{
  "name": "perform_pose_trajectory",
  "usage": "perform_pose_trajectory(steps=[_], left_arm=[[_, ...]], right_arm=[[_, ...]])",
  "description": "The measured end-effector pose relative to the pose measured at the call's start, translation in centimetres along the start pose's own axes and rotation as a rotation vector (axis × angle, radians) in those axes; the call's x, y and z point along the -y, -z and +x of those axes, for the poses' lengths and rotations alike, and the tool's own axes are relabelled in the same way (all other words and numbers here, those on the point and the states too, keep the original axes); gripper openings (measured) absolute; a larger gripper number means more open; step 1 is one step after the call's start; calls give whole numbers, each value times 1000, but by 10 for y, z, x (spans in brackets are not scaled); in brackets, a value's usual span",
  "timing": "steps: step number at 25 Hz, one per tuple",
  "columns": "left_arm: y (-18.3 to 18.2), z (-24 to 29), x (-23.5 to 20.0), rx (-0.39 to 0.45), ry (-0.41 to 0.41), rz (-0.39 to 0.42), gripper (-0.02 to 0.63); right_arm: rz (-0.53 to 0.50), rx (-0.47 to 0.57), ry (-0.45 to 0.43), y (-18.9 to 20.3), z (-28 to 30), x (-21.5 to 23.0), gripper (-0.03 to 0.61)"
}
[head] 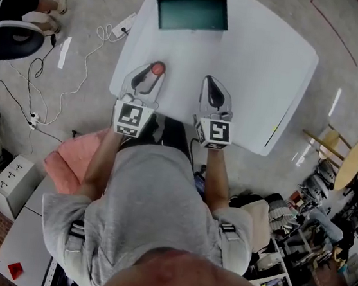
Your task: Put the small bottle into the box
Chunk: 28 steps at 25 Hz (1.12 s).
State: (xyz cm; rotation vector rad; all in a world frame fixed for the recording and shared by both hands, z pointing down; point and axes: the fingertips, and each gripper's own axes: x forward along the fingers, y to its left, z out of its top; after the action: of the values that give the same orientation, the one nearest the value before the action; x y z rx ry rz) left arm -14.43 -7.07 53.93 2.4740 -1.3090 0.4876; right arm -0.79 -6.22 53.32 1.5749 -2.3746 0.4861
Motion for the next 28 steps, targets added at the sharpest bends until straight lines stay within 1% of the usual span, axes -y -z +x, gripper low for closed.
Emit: perform_pose_trajectory(steps=[4, 15, 21, 28], left_arm=[[-22, -6, 1, 44, 2, 23, 147], [-86, 1, 10, 150, 15, 74, 147], [-112, 20, 14, 189, 27, 83, 147], [-134, 56, 13, 208, 39, 98, 147]], right_arm=[[-17, 30, 3, -11, -7, -3, 3], [-19, 103, 59, -54, -23, 14, 3], [-17, 131, 82, -72, -19, 33, 3], [3, 133, 88, -79, 0, 55, 3]])
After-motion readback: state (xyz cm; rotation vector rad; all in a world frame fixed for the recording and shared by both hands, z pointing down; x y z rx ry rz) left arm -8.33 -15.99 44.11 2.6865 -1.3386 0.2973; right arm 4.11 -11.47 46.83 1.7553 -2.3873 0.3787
